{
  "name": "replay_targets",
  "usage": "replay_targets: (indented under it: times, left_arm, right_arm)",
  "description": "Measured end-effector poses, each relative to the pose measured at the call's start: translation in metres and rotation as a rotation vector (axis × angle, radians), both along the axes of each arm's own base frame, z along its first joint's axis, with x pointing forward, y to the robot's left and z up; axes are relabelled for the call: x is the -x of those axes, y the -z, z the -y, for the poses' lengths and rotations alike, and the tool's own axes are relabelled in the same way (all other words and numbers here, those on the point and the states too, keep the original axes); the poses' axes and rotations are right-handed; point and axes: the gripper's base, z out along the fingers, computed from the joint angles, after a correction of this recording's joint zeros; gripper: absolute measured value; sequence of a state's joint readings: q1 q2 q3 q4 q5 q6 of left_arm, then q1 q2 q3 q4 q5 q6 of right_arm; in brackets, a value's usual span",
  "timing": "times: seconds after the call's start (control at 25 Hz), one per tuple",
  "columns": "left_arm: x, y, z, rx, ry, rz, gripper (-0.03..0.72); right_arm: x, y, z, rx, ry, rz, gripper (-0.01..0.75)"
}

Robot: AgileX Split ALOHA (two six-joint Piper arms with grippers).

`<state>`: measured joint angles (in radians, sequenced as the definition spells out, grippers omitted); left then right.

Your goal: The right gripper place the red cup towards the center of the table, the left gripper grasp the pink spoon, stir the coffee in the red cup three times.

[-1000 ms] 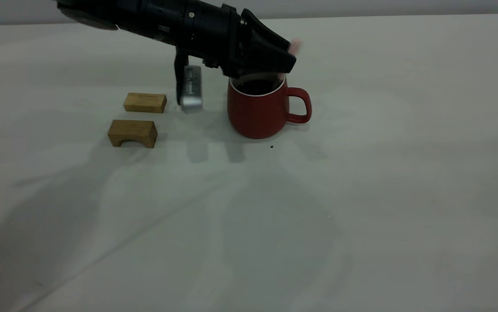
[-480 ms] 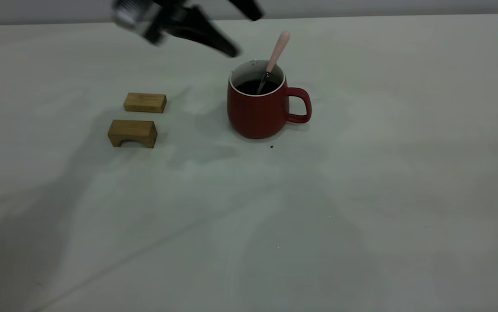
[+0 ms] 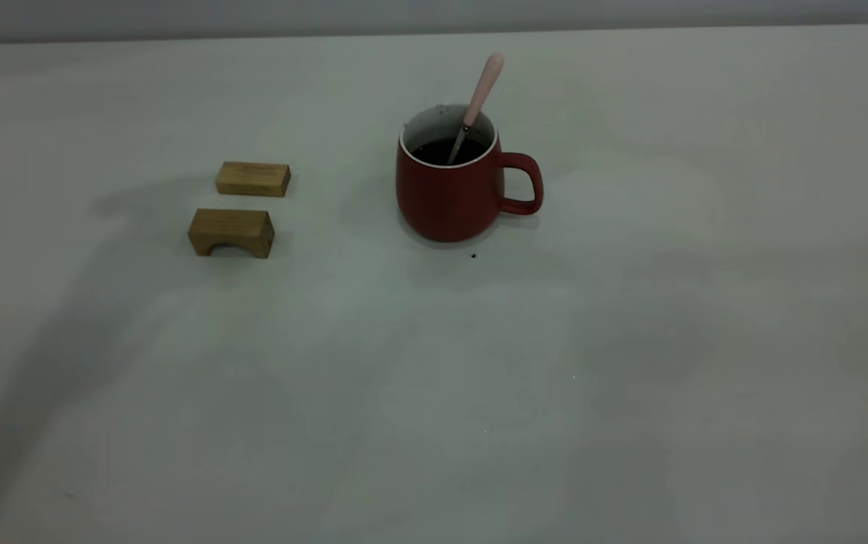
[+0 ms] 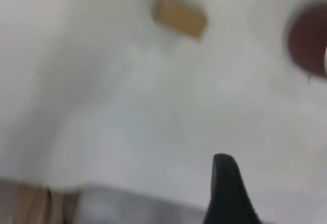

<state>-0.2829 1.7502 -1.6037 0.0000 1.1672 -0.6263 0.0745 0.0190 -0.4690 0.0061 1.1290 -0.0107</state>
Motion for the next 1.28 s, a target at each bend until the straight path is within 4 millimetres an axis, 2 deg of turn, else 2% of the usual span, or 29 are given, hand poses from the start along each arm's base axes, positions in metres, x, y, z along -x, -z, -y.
replay_targets:
  times: [0.08,0.16,0.2,0.28,0.4,0.56,0.72,0.8,0.92,1.04,1.28]
  left_arm:
    - [0.018,-0.034,-0.014,-0.079,0.042,0.120,0.531]
    - [0.044,-0.067,-0.027,-0.180,0.110,0.240,0.531]
    - [0.057,-0.077,-0.032,-0.228,0.159,0.276,0.531]
    - [0.091,-0.095,-0.039,-0.286,0.260,0.347,0.531]
    - [0.138,-0.095,-0.050,-0.318,0.386,0.413,0.531]
    - [0.195,-0.062,-0.070,-0.318,0.423,0.456,0.531]
    - [0.247,-0.013,-0.089,-0.281,0.399,0.427,0.531]
    - [0.268,0.013,-0.098,-0.279,0.362,0.411,0.531]
    - [0.297,0.037,-0.109,-0.274,0.271,0.446,0.531]
    - [0.323,0.043,-0.114,-0.266,0.185,0.511,0.531]
    - [0.353,0.051,-0.115,-0.234,0.132,0.650,0.531]
  right_arm:
    - [0.000,0.000,0.000,0.000,0.000,0.000,0.475]
    - [0.000,0.000,0.000,0.000,0.000,0.000,0.475]
    - [0.000,0.000,0.000,0.000,0.000,0.000,0.475]
    - [0.000,0.000,0.000,0.000,0.000,0.000,0.475]
    - [0.000,0.000,0.000,0.000,0.000,0.000,0.475]
    - [0.000,0.000,0.000,0.000,0.000,0.000,0.475]
    - [0.000,0.000,0.000,0.000,0.000,0.000,0.475]
    - [0.000,0.000,0.000,0.000,0.000,0.000,0.475]
    - [0.000,0.000,0.000,0.000,0.000,0.000,0.475]
    - [0.000,0.000,0.000,0.000,0.000,0.000,0.475]
    - [0.000,0.000,0.000,0.000,0.000,0.000,0.475]
